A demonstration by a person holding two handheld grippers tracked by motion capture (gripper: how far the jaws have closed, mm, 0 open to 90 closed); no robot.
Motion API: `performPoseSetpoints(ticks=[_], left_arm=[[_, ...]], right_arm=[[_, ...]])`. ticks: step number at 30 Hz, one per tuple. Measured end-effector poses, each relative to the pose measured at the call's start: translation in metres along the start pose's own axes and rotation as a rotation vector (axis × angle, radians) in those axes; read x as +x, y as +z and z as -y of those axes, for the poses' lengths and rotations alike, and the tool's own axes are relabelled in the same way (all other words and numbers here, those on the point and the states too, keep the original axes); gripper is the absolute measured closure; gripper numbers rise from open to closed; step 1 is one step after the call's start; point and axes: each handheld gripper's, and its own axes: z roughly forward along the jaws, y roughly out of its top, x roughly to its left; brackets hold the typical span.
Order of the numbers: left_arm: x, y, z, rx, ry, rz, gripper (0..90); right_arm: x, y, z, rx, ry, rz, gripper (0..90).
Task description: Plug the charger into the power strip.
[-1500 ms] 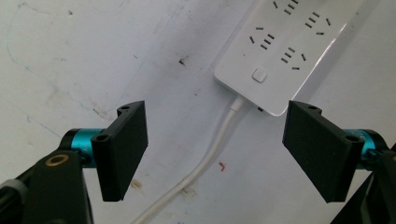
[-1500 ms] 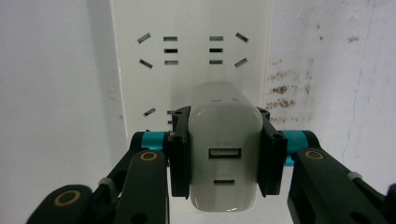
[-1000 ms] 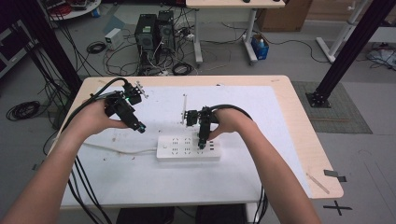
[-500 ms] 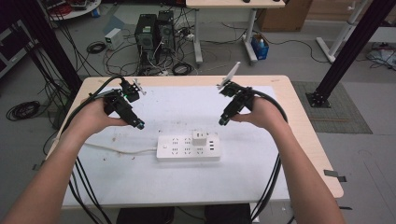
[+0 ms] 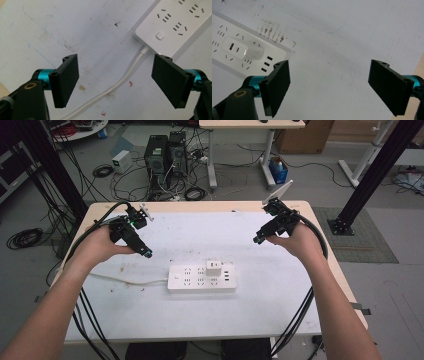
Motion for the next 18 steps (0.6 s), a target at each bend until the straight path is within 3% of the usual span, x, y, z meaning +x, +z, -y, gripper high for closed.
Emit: performPoseSetpoints(ticks=[18], left_arm=[[-0.0035,0.0013,-0.0044,0.002,0.005,0.001,22.2]], right_arm=[[-0.0005,-0.0001,0.0026,-0.009,0.004,-0.001,17.4]])
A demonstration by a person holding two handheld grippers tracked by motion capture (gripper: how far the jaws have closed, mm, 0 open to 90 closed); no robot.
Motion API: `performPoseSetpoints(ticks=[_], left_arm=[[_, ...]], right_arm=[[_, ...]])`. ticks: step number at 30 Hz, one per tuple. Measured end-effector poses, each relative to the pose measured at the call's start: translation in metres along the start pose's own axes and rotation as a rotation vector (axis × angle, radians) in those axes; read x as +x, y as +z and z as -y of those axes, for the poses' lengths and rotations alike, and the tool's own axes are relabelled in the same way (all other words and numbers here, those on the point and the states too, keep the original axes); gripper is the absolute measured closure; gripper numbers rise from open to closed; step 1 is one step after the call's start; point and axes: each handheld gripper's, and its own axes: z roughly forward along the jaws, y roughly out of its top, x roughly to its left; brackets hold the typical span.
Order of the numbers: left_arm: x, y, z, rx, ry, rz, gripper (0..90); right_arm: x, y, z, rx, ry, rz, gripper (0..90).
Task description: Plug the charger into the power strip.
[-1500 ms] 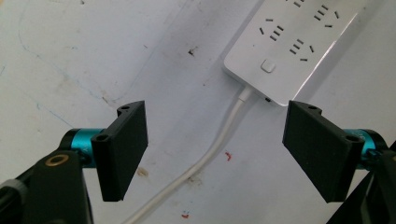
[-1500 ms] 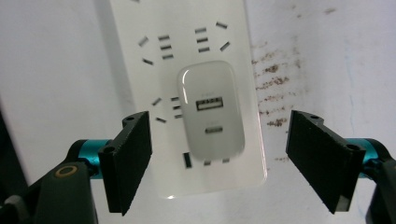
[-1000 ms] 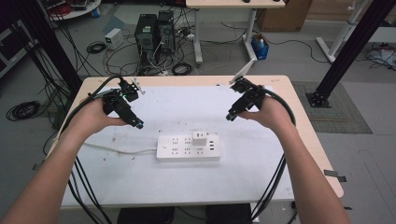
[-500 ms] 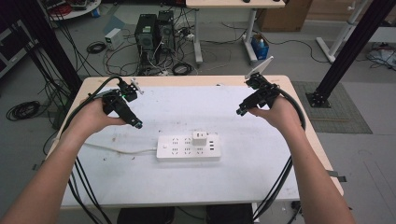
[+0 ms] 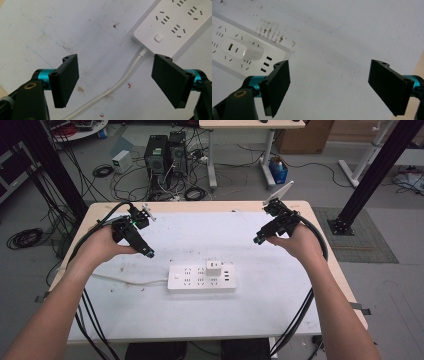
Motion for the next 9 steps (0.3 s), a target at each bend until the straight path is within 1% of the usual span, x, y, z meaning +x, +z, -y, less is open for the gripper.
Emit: performPoseSetpoints(ticks=[4,9], left_arm=[[-0.0001,0.0002,-0.0001,0.002,0.002,-0.001,22.2],[-0.0005,0.0,-0.0008,0.002,0.003,-0.001,22.2]], right_arm=[[0.0,-0.0009,0.0011,-0.001,0.004,-0.002,17.3],[-0.001,-0.0023,0.0036,-0.012,-0.003,-0.007,17.3]])
